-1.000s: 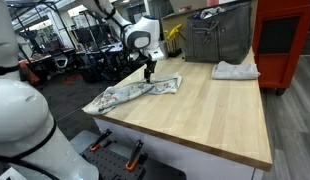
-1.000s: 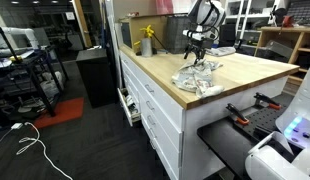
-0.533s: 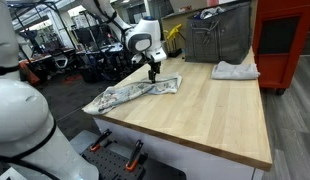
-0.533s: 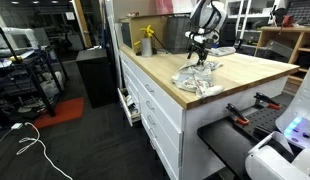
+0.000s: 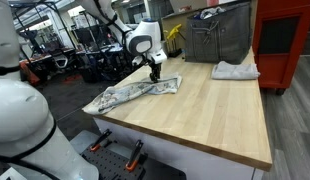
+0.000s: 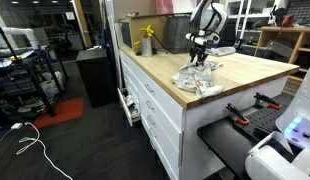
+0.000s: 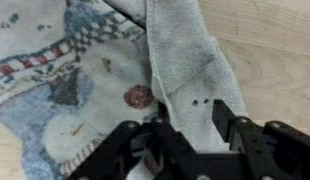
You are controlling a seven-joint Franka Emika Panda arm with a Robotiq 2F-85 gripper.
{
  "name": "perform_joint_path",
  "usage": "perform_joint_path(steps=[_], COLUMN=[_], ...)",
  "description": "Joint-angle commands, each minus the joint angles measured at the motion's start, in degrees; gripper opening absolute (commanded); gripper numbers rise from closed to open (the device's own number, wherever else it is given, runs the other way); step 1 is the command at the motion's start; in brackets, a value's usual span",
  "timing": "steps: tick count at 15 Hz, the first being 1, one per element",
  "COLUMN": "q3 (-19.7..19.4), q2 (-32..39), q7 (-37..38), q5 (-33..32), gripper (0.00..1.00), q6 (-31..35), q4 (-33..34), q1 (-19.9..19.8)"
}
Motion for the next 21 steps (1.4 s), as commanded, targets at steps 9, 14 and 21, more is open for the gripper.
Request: perform_joint_path(steps=[9,14,21], q3=[-5.11,-4.58,-3.95], q2=[-2.12,-0.57,1.68], q7=[16.25,23.23,25.58], q5=[-21.03,-31.58,-40.45], gripper=[0.01,0.01,0.42], q6=[1.62,-2.4,-5.99], q4=[1.24,9.19,15.9], q1=[6.92,10.8,13.4])
